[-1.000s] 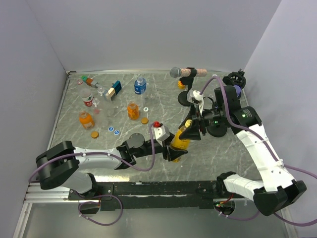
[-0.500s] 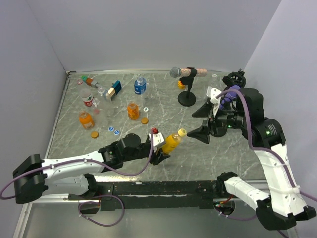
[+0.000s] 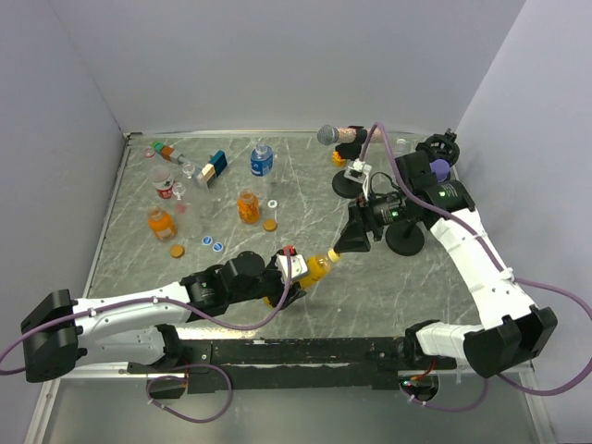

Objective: Unscrew the bottle caps
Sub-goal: Unscrew the bottle cap from the plastic bottle.

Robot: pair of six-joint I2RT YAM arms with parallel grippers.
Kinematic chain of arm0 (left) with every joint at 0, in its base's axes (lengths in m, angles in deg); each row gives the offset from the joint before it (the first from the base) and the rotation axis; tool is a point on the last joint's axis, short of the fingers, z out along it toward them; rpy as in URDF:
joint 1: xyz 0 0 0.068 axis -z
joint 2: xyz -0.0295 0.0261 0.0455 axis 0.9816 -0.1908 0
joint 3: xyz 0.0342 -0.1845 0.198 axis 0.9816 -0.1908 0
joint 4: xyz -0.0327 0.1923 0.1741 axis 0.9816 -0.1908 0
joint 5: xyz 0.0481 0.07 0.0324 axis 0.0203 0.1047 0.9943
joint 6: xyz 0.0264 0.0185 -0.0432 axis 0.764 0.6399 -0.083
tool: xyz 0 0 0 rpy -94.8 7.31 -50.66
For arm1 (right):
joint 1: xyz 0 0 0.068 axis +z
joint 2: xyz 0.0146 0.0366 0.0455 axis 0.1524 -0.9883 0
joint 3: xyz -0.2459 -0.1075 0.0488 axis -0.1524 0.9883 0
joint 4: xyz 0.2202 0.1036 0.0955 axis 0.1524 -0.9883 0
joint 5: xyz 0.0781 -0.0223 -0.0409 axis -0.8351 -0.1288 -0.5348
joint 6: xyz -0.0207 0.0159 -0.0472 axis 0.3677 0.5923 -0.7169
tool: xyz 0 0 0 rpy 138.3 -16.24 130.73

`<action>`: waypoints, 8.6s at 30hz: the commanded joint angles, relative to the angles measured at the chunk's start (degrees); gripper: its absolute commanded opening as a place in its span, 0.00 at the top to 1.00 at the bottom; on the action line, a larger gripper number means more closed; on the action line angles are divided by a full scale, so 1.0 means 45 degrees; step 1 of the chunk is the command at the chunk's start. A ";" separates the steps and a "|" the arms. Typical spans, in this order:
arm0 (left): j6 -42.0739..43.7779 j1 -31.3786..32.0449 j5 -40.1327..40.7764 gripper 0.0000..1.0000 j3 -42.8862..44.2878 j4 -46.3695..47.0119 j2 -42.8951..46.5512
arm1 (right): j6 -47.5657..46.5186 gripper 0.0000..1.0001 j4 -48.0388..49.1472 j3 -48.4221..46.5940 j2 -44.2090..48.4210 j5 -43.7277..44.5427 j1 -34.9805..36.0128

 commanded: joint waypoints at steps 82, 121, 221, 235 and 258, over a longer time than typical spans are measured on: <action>0.0333 -0.1037 -0.0003 0.76 0.0868 -0.0739 0.1386 | 0.1807 0.01 0.3077 0.2192 0.3989 -0.0653 -0.0171; -0.0058 0.0410 0.2738 0.75 0.0712 0.0882 0.0252 | 0.2824 0.36 0.0946 0.0200 -0.1267 -0.0069 0.0297; 0.0274 -0.0839 0.0062 0.76 0.0028 0.1605 0.0799 | 0.5500 0.45 0.2098 0.0375 -0.0095 0.1924 0.1274; 0.0293 -0.0840 -0.0269 0.76 -0.0010 0.1468 0.0818 | 0.4604 0.72 0.2294 0.0414 -0.0115 0.1086 0.1430; 0.0957 -0.1953 -0.6011 0.75 0.0496 -0.0211 0.1502 | -1.0417 1.00 -0.0970 -0.0309 0.0997 0.2176 0.4848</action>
